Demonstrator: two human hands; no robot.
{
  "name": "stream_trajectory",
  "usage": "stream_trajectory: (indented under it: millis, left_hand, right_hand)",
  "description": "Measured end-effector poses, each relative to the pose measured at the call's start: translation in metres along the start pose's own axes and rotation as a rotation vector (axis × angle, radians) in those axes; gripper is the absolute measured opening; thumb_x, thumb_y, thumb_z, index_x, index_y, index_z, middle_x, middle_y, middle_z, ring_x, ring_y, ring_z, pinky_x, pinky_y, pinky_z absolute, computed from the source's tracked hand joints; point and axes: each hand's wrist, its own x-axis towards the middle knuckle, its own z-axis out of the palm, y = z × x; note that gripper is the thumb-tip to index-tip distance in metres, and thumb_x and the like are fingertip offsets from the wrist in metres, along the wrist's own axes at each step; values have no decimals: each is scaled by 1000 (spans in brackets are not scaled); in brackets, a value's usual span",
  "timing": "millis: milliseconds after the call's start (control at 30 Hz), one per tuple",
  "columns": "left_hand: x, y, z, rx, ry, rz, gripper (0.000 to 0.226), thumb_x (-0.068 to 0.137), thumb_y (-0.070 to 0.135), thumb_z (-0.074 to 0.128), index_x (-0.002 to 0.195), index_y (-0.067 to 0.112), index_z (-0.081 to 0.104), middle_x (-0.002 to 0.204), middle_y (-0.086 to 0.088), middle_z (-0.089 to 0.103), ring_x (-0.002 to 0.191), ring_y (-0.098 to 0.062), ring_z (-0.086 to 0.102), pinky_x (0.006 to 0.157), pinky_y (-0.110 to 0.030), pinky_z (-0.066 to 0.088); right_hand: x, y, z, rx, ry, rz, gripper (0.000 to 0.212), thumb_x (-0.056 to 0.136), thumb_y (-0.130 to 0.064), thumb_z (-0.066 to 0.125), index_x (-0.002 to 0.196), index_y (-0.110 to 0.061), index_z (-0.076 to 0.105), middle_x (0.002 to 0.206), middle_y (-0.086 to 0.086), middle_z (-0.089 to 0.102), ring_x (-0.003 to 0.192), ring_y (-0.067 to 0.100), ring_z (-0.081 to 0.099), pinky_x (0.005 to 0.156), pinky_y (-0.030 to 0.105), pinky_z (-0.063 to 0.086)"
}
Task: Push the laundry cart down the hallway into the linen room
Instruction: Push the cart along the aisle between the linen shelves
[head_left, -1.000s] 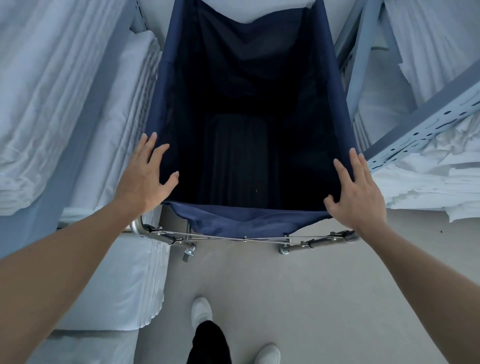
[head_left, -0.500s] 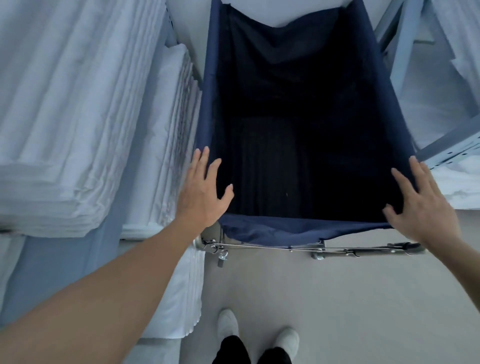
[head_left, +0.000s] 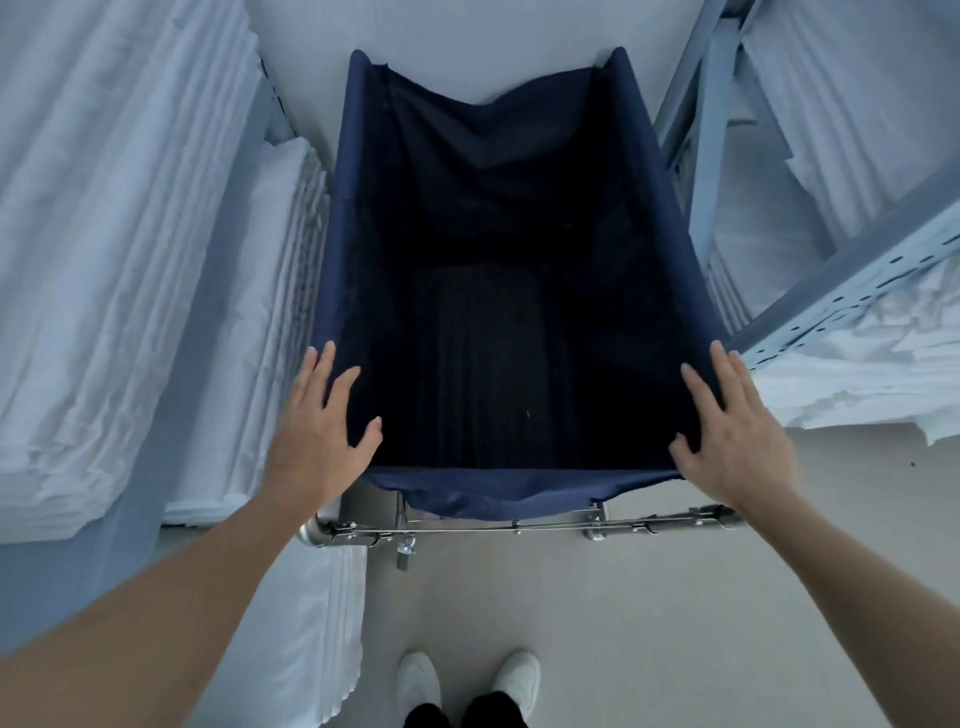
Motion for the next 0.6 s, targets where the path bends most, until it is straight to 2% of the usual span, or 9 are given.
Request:
stream_trajectory:
  millis: [133, 600]
  left_hand:
    - [-2, 1, 1, 15, 7, -5, 62, 90, 28, 72, 144, 7, 50, 168, -14, 25, 157, -31, 16, 114, -52, 42]
    - [0, -1, 1, 52, -33, -9, 63, 89, 29, 72, 144, 8, 48, 168, -13, 22, 158, -30, 13, 113, -54, 43]
  right_hand:
    - [-1, 1, -1, 27, -3, 1, 89, 81, -25, 75, 160, -10, 38, 177, 15, 14, 163, 34, 17, 120, 52, 41]
    - [1, 3, 5, 57, 24, -15, 89, 77, -24, 76, 158, -10, 41, 175, 15, 18, 162, 35, 22, 114, 54, 48]
